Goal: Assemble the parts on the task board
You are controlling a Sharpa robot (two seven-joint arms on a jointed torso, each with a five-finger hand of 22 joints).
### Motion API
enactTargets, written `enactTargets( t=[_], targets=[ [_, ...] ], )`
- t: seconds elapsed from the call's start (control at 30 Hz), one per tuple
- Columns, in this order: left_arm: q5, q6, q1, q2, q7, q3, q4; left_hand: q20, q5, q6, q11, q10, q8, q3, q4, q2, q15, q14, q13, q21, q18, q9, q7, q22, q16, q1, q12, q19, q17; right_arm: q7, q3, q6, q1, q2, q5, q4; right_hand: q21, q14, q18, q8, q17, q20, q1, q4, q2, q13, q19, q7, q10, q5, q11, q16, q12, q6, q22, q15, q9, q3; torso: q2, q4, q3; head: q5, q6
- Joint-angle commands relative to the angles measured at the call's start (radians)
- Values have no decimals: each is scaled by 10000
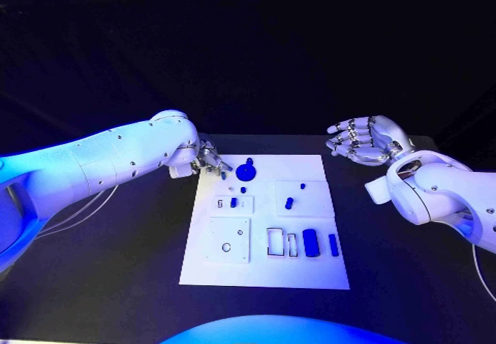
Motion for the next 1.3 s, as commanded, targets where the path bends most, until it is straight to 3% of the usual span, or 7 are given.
enactTargets(
  t=[0.03, 0.5, 0.67, 1.1, 1.3],
  targets=[
    [114, 276, -4, 24, 99, -2, -5, 9, 43, 96, -24, -22, -20, 96, -7, 19, 43, 592, 1, -9, 121, -15, 5, 15, 36, 177, 58, 32, 1453, 261, 3, -66, -5, 6, 196, 0, -44, 7, 104, 13, -17, 44, -58, -26, -35, -31, 31, 335, 4, 46, 55, -39, -67, -73, -24, 44, -14, 22, -4, -15, 5, 29, -14],
    [212, 279, -10, 27, 155, -13, -25, -19, 48, 173, -68, -6, 14, 380, -20, 192, 9, 606, 2, 19, 113, -2, -45, 77, 68, 647, 115, 64, 1485, 174, 3, -26, -6, 9, 302, 4, -127, 71, 109, 42, -99, 52, -88, -82, -16, -281, 103, 340, 38, 311, 58, -164, -62, -88, -194, 47, -28, 49, -13, -4, 3, 5, -69],
    [317, 275, -10, 26, 162, -14, -27, -70, 44, 248, -144, 12, 190, 776, -84, 235, -52, 612, -23, 28, 113, 126, -134, 104, 83, 1224, 138, 73, 1495, 62, 3, 27, -6, 15, 382, -2, -151, 72, 106, 44, -121, 56, -123, -78, -13, -346, 113, 347, 33, 373, 67, -202, -63, -102, -239, 55, -35, 46, -13, 3, 3, -4, -60],
    [648, 421, -11, 31, 199, -16, -52, -144, 50, 121, -219, 89, 473, 1863, -288, 51, -116, 649, -103, 71, 91, 447, -208, 217, 148, 2141, 137, 119, 1576, -90, 3, 93, -6, 27, 561, 5, -193, 67, 104, 49, -157, 65, -172, -65, 28, -448, 124, 357, 20, 478, 77, -264, -60, -127, -314, 67, -45, 58, -6, 7, 2, 5, -102],
    [674, 404, -11, 18, 214, -18, -69, -150, 47, 32, -212, 155, 565, 2774, -599, -66, -114, 679, -157, 112, 78, 597, -178, 301, 196, 2420, 112, 152, 1641, -94, 3, 98, -6, 30, 569, 1, -199, 70, 104, 51, -162, 66, -179, -63, 34, -465, 127, 357, 21, 501, 79, -272, -57, -129, -326, 68, -46, 60, -12, 8, 1, -1, -101]
  ],
)
